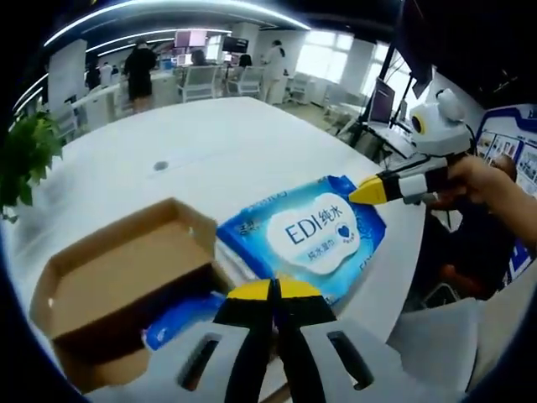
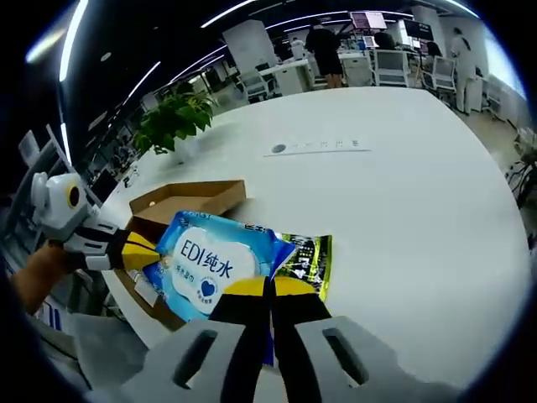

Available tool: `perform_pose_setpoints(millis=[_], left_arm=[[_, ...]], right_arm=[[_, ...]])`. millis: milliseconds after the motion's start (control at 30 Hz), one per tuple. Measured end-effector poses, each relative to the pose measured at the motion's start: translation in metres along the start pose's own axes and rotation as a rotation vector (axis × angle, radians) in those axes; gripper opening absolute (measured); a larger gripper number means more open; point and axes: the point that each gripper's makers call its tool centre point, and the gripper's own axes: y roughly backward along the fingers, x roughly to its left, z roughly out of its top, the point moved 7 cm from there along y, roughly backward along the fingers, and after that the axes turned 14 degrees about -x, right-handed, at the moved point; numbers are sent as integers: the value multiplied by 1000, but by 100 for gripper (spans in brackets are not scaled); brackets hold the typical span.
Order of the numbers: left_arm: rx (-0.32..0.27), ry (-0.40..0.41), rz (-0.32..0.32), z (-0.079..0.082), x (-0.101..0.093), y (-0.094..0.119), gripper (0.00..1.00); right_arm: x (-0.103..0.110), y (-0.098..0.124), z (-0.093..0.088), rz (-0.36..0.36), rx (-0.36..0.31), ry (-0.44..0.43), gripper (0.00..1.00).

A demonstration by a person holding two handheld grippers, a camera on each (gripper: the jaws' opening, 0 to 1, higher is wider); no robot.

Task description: Operate the shoe box by opening the lid, removing the specified soft item, and placing it in the target area until the item is outside and the box remains undamaged.

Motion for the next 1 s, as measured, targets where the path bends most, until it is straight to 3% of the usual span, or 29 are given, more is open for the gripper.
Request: perform_pose_setpoints(millis=[400,1000], left_arm=[[34,-18,-18,1,1,-25,0],[94,-83,16,-5,14,-53,0]], right_arm=[[-21,-11,-2,-29,23,-10,0],[-43,-54,-9,-21,40,32,0]])
